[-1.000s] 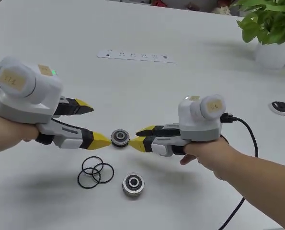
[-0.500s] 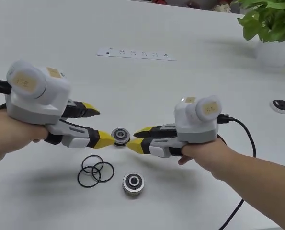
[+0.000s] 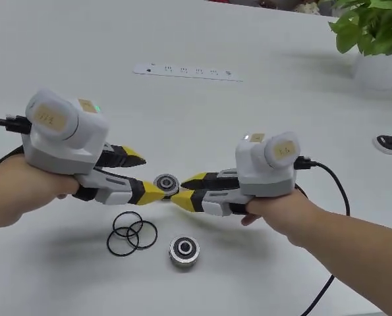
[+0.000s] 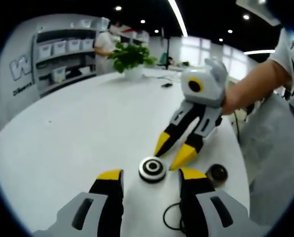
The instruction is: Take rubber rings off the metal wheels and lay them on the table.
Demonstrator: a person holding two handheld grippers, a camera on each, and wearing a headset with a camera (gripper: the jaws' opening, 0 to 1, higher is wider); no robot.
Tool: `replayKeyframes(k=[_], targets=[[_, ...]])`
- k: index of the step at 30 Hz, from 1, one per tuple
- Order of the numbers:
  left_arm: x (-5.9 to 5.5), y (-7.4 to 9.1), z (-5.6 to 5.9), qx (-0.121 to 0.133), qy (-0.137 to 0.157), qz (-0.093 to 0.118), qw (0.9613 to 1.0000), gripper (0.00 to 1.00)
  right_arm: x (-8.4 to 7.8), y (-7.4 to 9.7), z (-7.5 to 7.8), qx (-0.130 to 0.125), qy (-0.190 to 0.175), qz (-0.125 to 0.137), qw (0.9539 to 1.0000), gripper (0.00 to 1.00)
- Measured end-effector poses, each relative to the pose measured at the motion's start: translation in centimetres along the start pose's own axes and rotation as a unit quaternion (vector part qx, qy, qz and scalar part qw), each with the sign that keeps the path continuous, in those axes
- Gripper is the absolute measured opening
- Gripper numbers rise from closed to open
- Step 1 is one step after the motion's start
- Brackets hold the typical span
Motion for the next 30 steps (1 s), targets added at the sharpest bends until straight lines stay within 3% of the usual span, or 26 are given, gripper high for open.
replayKeyframes(k=[30], targets=[[-0.1,-2.0,0.6,-0.006,-0.002,-0.008,0.9999,0.24,-0.2,-0.2,-0.1,-0.002,0.004,0.006,1.0,0.17]])
Point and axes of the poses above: the centre of the closed fingertips' face, and the gripper's own axes: y roughly backward along the fingers, z roughly to its right, x roughly out of its top, the point moved 10 cm from there along y, roughly backward along the fingers, and after that the axes turned 6 degrees about x, right-handed, at the moved point
